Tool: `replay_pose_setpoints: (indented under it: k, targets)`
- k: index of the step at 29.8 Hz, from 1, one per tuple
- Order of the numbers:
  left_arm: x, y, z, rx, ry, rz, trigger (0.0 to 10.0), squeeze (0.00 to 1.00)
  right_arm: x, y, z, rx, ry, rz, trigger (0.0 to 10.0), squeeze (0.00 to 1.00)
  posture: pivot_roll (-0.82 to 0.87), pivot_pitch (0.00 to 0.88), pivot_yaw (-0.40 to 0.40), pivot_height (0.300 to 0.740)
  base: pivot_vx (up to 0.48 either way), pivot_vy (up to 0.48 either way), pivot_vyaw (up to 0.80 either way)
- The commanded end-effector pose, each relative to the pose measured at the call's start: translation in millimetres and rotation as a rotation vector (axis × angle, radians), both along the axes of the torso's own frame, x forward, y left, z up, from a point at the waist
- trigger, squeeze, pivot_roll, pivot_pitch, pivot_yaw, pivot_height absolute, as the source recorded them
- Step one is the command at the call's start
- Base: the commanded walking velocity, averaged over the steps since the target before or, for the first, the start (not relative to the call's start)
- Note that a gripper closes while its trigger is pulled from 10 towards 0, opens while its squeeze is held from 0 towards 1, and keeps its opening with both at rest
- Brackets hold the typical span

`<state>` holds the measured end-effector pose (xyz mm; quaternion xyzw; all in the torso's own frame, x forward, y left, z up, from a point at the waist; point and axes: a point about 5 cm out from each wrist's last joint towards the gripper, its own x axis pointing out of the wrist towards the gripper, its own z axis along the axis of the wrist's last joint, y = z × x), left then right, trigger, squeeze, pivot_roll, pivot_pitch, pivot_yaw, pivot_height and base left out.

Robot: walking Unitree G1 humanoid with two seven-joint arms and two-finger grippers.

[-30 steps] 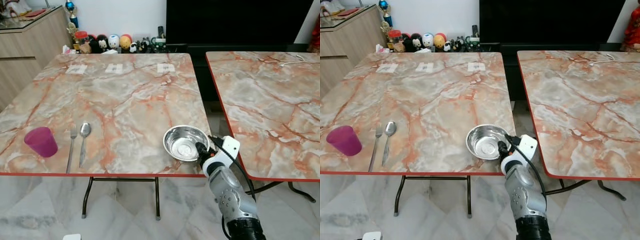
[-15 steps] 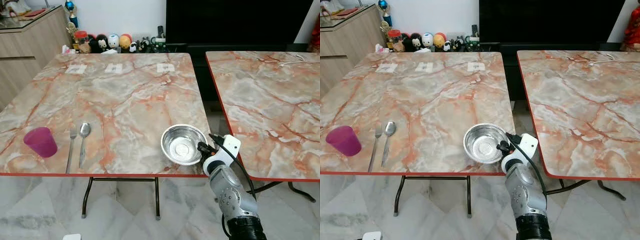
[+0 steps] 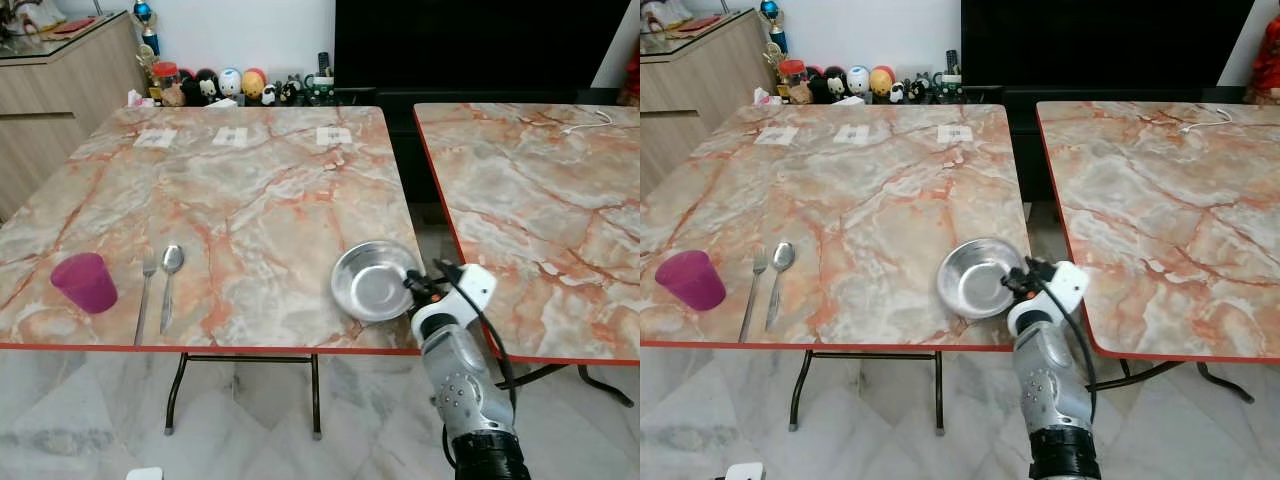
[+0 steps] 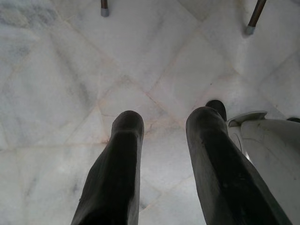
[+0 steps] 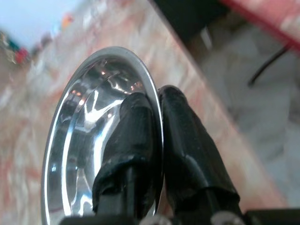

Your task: Setting the table

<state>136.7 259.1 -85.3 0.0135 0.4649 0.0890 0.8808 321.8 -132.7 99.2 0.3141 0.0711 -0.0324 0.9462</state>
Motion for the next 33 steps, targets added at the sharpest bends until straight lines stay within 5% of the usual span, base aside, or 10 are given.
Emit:
replay_pose_setpoints:
  k: [1,12,33]
  targets:
    - [-2.5,1.7,-0.6,0.023,0.026,-0.027,10.0,0.0,0.2,-0.9,16.2,0.01,-0.102,-0.02,10.0,0.0,-0.07,0.0,0.032,0.74,0.0,0.0,0.0]
    - [-1.9,2.9,-0.2,0.06,0.034,-0.048,10.0,0.0,-0.5,-1.9,31.6,-0.001,-0.224,-0.052,10.0,0.0,-0.06,0.0,0.031,0.74,0.0,-0.367,0.0]
    - [-1.7,3.1,-0.1,0.066,0.037,-0.052,10.0,0.0,-1.1,-24.1,33.9,-0.015,-0.241,-0.175,10.0,0.0,-0.07,0.0,0.036,0.74,0.0,-0.48,-0.04]
